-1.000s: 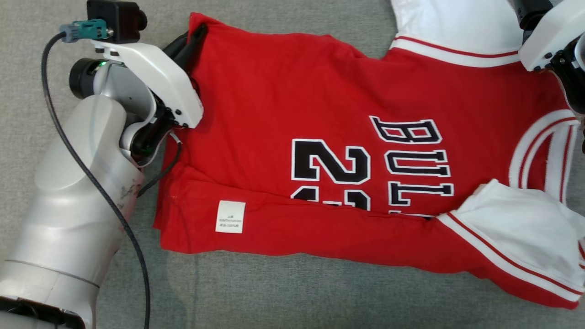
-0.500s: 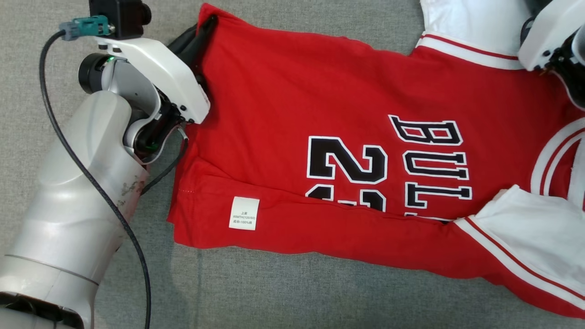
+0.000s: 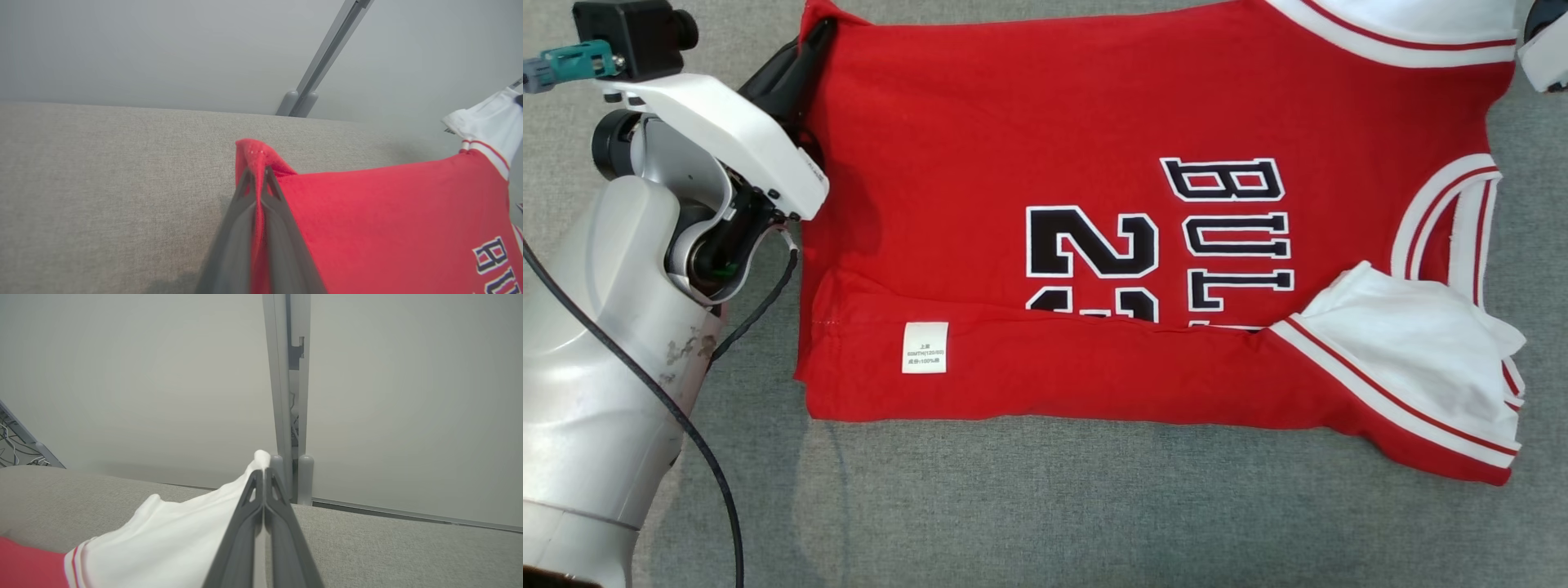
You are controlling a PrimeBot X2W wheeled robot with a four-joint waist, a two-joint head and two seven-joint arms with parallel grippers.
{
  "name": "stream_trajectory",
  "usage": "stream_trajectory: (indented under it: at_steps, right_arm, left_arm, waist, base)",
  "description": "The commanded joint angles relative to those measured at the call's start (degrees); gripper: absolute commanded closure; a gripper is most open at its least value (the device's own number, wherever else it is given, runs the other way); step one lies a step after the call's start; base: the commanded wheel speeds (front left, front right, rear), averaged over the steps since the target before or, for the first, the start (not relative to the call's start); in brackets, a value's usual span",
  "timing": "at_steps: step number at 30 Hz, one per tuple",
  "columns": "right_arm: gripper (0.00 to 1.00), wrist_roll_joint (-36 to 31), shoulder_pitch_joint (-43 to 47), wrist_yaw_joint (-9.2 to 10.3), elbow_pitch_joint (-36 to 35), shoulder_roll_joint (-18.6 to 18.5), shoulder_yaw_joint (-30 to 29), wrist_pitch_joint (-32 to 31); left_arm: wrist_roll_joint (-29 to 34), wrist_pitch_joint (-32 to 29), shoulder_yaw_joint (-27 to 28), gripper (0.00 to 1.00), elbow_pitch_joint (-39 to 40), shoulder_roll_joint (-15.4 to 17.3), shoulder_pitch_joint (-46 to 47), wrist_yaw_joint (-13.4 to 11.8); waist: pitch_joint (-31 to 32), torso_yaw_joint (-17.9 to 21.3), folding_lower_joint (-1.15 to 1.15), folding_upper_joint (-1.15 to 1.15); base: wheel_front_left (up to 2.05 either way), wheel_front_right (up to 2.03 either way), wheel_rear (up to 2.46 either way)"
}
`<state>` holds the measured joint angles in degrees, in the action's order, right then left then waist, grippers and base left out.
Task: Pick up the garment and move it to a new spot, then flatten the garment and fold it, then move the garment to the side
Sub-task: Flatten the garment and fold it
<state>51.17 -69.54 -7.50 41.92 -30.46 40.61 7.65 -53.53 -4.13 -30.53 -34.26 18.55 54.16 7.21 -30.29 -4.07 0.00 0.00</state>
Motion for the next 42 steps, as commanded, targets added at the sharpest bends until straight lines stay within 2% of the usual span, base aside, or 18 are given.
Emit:
stream_trajectory:
  at_steps: [1, 6, 13, 17, 22, 27, 33, 34, 35, 36, 38, 39, 40, 42]
  right_arm:
    - [1.0, 1.23, 1.28, 0.01, -0.52, -0.33, 0.06, 0.49]
    - [1.0, 3.92, 4.92, 0.0, -5.21, -1.37, 1.25, 1.5]
    - [1.0, 8.27, 16.49, 0.0, -17.83, -4.52, 1.05, 2.19]
    - [1.0, 10.37, 25.79, 0.0, -25.62, -6.36, -0.54, 1.78]
    - [1.0, 11.3, 37.42, 0.0, -32.8, -7.81, -4.81, 2.28]
    - [1.0, 10.73, 45.81, 0.0, -36.73, -7.62, -9.54, 2.24]
    - [1.0, 7.97, 54.9, -0.01, -40.02, -3.53, -15.05, -0.54]
    - [0.99, 7.27, 56.07, 0.0, -39.98, -2.44, -15.77, -0.99]
    - [0.54, 6.35, 56.88, -0.01, -40.2, -1.39, -16.63, -1.21]
    - [0.0, 5.7, 57.59, 0.0, -40.2, -0.2, -17.83, -1.3]
    - [0.0, 3.49, 59.04, 0.0, -40.19, 1.82, -20.0, -1.36]
    - [0.0, 1.4, 60.27, -0.01, -40.67, 4.39, -22.7, -0.26]
    - [0.0, -0.38, 60.88, 0.0, -40.74, 5.37, -24.11, 0.23]
    - [0.0, -5.55, 62.08, 0.0, -41.82, 9.2, -30.13, 2.57]
  left_arm:
    - [-0.32, -0.32, 0.37, 1.0, 0.67, 0.72, -0.94, -0.37]
    - [-2.47, -1.51, 1.23, 1.0, 4.56, 2.32, -4.58, -0.55]
    - [-9.75, -3.09, 4.76, 1.0, 15.9, 5.89, -16.25, -0.91]
    - [-14.19, -3.59, 7.24, 1.0, 24.48, 8.22, -25.17, -2.37]
    - [-17.95, -2.8, 10.04, 1.0, 32.53, 10.28, -34.82, -5.46]
    - [-20.32, -1.93, 11.76, 1.0, 36.51, 10.78, -39.67, -6.42]
    - [-22.39, -2.4, 12.0, 1.0, 36.06, 10.1, -42.01, -7.24]
    - [-22.64, -2.13, 12.14, 0.74, 35.56, 9.78, -42.2, -7.32]
    - [-22.36, -1.48, 12.39, 0.01, 34.91, 9.54, -42.15, -7.52]
    - [-21.77, -0.84, 12.53, 0.0, 34.25, 9.32, -41.95, -7.75]
    - [-20.59, 1.29, 13.17, 0.0, 33.43, 8.78, -41.59, -8.21]
    - [-19.03, 4.05, 13.82, 0.0, 32.97, 8.14, -41.41, -8.75]
    - [-18.27, 5.73, 14.21, 0.0, 33.04, 7.7, -41.43, -9.09]
    - [-13.02, 12.25, 15.48, 0.0, 33.69, 7.34, -41.43, -11.58]
  waist:
    - [0.42, 0.47, 0.0, 0.0]
    - [1.56, 1.51, 0.0, 0.0]
    - [3.7, 3.88, 0.0, 0.0]
    - [4.81, 5.03, 0.0, 0.0]
    - [5.55, 5.54, 0.0, 0.0]
    - [5.87, 5.34, 0.0, 0.0]
    - [6.27, 5.16, 0.0, 0.0]
    - [6.41, 5.28, 0.0, 0.0]
    - [6.44, 5.34, 0.0, 0.0]
    - [6.55, 5.38, 0.0, 0.0]
    - [6.84, 5.54, 0.0, 0.0]
    - [7.18, 5.64, 0.0, 0.0]
    - [7.41, 5.67, 0.0, 0.0]
    - [8.17, 5.77, 0.0, 0.0]
  base:
    - [0.0, 0.0, 0.0]
    - [0.0, 0.0, 0.0]
    - [0.0, 0.0, 0.0]
    - [0.0, 0.0, 0.0]
    - [0.0, 0.0, 0.0]
    - [0.0, 0.0, 0.0]
    - [0.0, 0.0, 0.0]
    - [0.0, 0.0, 0.0]
    - [0.0, 0.0, 0.0]
    - [0.0, 0.0, 0.0]
    - [0.0, 0.0, 0.0]
    - [0.0, 0.0, 0.0]
    - [0.0, 0.0, 0.0]
    - [0.0, 0.0, 0.0]
